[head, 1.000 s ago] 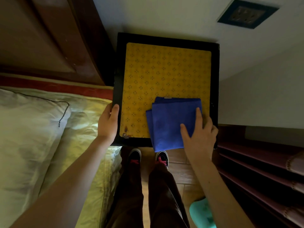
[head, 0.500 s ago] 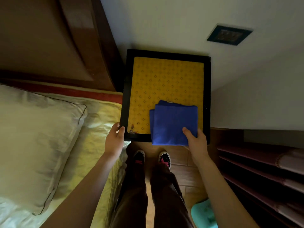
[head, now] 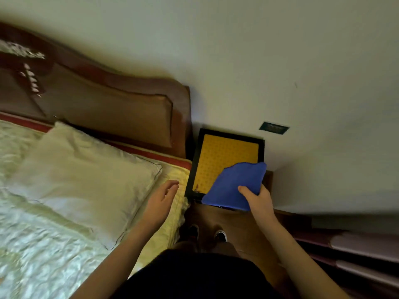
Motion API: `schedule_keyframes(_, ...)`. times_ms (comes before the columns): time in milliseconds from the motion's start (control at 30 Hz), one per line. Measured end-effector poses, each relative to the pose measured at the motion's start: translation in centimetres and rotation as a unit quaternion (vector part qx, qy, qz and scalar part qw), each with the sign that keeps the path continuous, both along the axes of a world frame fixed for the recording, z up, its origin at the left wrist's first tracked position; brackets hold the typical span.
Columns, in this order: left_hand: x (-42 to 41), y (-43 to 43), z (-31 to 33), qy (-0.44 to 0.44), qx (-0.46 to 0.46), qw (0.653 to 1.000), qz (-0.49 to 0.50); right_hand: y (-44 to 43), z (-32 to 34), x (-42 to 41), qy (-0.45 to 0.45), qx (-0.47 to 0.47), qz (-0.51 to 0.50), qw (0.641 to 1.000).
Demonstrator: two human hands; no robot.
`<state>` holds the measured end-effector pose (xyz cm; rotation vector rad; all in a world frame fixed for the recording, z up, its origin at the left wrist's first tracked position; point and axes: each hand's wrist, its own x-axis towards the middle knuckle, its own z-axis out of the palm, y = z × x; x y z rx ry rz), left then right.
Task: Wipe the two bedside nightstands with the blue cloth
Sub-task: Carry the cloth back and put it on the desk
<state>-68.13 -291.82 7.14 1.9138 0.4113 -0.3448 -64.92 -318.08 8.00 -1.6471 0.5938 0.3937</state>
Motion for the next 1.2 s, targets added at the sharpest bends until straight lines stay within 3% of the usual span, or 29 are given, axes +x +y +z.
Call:
schedule_keyframes(133, -4.2, 1.3, 2.3, -0.011, -0.008, 0.999, 0.031, 0.3, 2.0, -0.1, -0.006, 0.004, 0.066, 0.998)
schedule_keyframes(300, -12.1, 0.9, 1.0, 0.04, 0.021, 0.991, 0.124, 0.3, 1.3, -0.5, -0.039, -0.041, 0.196, 0.979)
schedule_keyframes(433, -19.4, -2.5, -0.9, 0.094, -0.004, 0.952, 0.291, -0.2, 0.4, -1.7, -0.049, -0.1, 0.309, 0.944)
schedule_keyframes(533, -24.3, -7.5, -1.8, 0.093, -0.018, 0.905, 0.415, -0.6, -0.4, -2.0, -0.041, -0.137, 0.423, 0.895)
schedule_keyframes(700, -31.3, -16.5, -2.2, 0.079, -0.057, 0.792, 0.602, 1.2, -0.4, -4.6, -0.054, -0.141, 0.583, 0.798)
schedule_keyframes(867, -38.3, -23.3, -0.9, 0.073, -0.036, 0.674, 0.734, 5.4, 0.2, -11.1, -0.082, -0.113, 0.733, 0.666)
schedule_keyframes(967, -43.0, -28.1, 0.0, 0.067, -0.021, 0.568, 0.82, 8.2, 1.1, -17.2, -0.111, -0.064, 0.826, 0.548)
schedule_keyframes(1100, -46.8, -35.7, -0.1, 0.044, -0.026, 0.381, 0.923, 10.4, 2.3, -26.4, -0.132, -0.003, 0.916, 0.379)
schedule_keyframes(1200, -48.5, -41.1, -1.3, 0.03, -0.063, 0.257, 0.964, 11.4, 2.1, -33.5, -0.155, 0.023, 0.947, 0.281)
